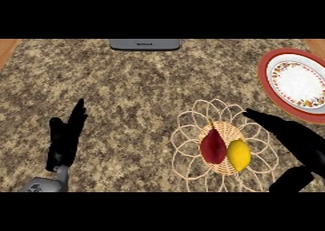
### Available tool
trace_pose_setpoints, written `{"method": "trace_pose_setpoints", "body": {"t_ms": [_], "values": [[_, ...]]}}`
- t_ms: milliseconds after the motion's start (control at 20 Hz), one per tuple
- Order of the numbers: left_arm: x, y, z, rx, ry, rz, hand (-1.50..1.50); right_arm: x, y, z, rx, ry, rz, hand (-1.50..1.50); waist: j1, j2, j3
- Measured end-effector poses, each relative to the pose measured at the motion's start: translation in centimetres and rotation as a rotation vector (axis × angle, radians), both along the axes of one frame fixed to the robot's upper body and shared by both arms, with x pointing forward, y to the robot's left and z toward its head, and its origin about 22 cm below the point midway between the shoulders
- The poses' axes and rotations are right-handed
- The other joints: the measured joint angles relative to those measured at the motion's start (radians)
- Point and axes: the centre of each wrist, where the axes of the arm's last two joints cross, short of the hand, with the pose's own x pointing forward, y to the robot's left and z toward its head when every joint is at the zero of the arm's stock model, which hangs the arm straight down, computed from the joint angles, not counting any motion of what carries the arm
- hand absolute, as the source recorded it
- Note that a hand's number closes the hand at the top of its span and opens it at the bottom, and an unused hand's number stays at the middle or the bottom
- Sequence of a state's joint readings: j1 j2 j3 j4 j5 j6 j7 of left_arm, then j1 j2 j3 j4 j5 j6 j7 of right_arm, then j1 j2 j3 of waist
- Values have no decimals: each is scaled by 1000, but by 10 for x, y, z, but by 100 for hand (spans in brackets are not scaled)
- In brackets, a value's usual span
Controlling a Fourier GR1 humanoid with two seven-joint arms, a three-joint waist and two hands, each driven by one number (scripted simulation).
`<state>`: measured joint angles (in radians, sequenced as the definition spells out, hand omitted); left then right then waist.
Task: Pick the lemon from the placemat and place it in the plate
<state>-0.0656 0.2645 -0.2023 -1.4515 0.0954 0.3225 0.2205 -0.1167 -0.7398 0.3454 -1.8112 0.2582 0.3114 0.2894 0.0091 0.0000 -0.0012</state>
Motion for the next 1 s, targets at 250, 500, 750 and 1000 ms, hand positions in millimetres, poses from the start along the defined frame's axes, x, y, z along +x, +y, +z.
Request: {"method": "trace_pose_setpoints", "body": {"t_ms": [250,500,750,1000], "values": [[-6,4,-3,5,-2,-4,0,10,12,-10,-58,81,6,-150,-2,0,1],[-3,11,-5,1,-4,-2,0,14,27,-23,-79,118,3,-150,-6,0,1],[-4,9,-5,-2,-3,-1,0,18,28,-28,-91,133,16,-150,-7,0,1],[-4,10,-4,-5,1,-1,0,18,32,-38,-95,153,24,-150,-8,0,1]]}}
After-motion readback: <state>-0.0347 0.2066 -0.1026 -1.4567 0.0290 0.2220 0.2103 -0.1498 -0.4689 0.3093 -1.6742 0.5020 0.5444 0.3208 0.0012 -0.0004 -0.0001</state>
